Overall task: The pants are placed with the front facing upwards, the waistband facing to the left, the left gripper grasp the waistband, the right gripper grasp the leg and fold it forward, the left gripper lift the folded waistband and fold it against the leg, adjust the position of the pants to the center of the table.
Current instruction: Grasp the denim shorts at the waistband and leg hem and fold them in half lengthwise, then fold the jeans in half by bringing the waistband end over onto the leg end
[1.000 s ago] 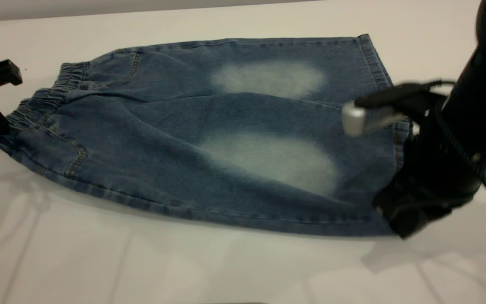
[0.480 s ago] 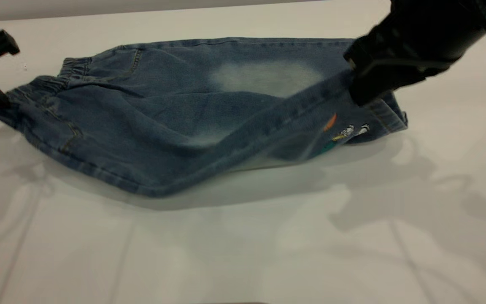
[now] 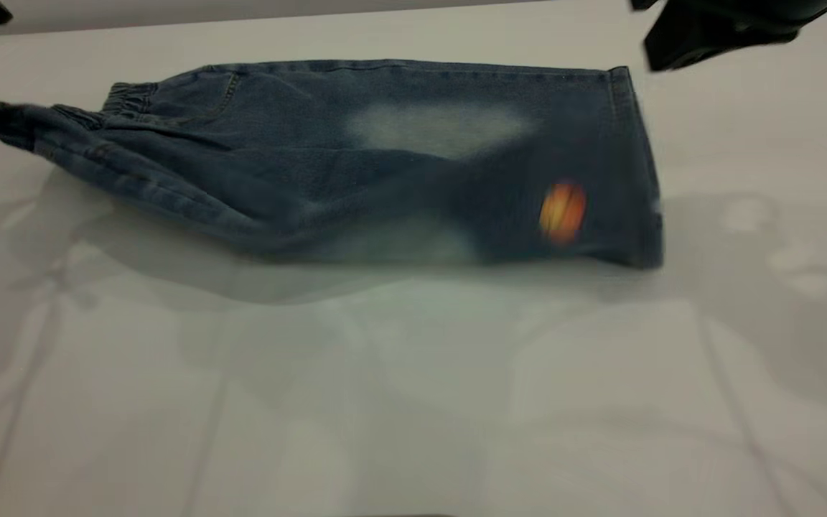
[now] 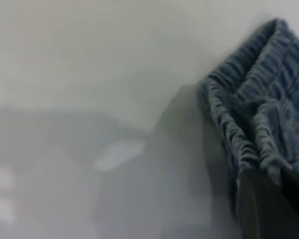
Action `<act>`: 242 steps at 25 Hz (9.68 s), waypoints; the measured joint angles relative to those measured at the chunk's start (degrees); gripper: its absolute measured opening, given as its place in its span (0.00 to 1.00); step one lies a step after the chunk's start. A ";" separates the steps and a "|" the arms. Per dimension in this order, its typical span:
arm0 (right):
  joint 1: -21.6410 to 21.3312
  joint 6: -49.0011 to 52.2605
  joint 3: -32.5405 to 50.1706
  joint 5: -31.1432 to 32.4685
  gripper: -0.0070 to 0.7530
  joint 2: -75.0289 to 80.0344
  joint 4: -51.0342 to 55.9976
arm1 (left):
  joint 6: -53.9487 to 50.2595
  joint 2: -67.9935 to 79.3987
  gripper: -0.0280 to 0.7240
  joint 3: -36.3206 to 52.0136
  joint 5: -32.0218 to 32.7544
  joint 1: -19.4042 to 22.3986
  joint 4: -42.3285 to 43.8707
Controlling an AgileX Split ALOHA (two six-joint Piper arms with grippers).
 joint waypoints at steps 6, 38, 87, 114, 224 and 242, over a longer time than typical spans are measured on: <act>-2.19 -0.48 -0.04 -2.87 0.04 0.82 1.49 | -8.33 0.00 0.10 0.00 -4.79 0.00 4.55; 3.51 -30.53 -1.64 -0.98 0.76 18.78 15.35 | -15.50 0.00 0.10 0.00 -10.20 0.00 20.42; 3.51 -61.24 -8.58 16.44 0.56 24.99 43.45 | -15.50 0.00 0.10 0.00 -10.62 0.00 21.01; -11.17 -53.97 -8.58 24.67 0.04 12.32 51.59 | -24.28 0.00 0.10 0.00 -19.84 0.00 17.02; -12.99 -49.86 -32.57 29.06 0.78 27.91 39.50 | -67.93 19.98 0.68 -37.63 -7.78 0.00 95.31; -12.99 -49.83 -32.57 29.06 0.78 27.91 39.37 | 20.98 19.98 0.68 -39.38 37.75 -2.29 17.73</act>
